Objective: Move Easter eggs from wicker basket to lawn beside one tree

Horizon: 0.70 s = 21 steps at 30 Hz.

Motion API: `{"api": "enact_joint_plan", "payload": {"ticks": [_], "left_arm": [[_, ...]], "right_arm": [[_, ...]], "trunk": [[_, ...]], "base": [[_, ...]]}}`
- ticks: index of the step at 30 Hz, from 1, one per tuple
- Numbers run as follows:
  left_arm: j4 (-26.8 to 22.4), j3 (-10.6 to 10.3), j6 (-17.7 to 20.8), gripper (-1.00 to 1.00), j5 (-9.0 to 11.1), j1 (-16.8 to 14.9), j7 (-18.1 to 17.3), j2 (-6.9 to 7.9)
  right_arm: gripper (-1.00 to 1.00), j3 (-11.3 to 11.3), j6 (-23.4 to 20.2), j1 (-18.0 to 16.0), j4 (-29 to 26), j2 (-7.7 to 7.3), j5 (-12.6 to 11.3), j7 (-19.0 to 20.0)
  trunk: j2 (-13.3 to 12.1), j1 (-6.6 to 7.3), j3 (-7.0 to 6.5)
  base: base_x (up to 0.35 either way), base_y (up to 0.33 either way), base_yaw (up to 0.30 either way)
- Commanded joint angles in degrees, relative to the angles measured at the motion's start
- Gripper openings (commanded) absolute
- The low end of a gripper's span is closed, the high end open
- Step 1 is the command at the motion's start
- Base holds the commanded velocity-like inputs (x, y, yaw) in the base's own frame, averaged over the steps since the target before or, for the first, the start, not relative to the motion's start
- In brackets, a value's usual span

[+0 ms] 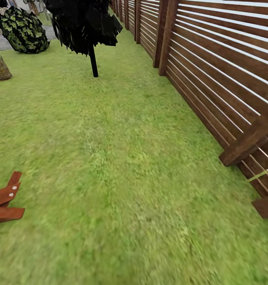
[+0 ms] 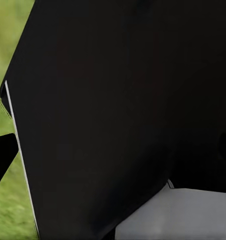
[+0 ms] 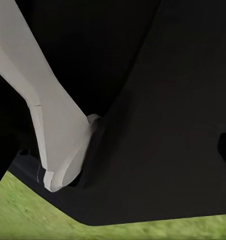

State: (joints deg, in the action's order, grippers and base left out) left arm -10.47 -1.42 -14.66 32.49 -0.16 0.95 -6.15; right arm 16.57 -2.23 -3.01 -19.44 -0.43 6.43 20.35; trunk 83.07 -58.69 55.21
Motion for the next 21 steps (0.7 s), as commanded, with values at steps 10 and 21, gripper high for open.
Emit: {"api": "enact_joint_plan", "payload": {"ticks": [10,21], "left_arm": [[0.0,-0.2,-0.2,1.0,0.2,0.0,0.1,-0.01],[0.0,-0.2,-0.2,1.0,0.2,0.0,0.1,-0.01]], "right_arm": [[1.0,-0.1,-0.2,0.0,-0.2,-0.01,0.6,0.3],[1.0,-0.1,-0.2,0.0,-0.2,-0.01,0.6,0.3]], "trunk": [[0.0,-0.03,0.05],[0.0,-0.03,0.05]], "base": [[0.343,0.0,0.004],[0.343,0.0,0.0]]}}
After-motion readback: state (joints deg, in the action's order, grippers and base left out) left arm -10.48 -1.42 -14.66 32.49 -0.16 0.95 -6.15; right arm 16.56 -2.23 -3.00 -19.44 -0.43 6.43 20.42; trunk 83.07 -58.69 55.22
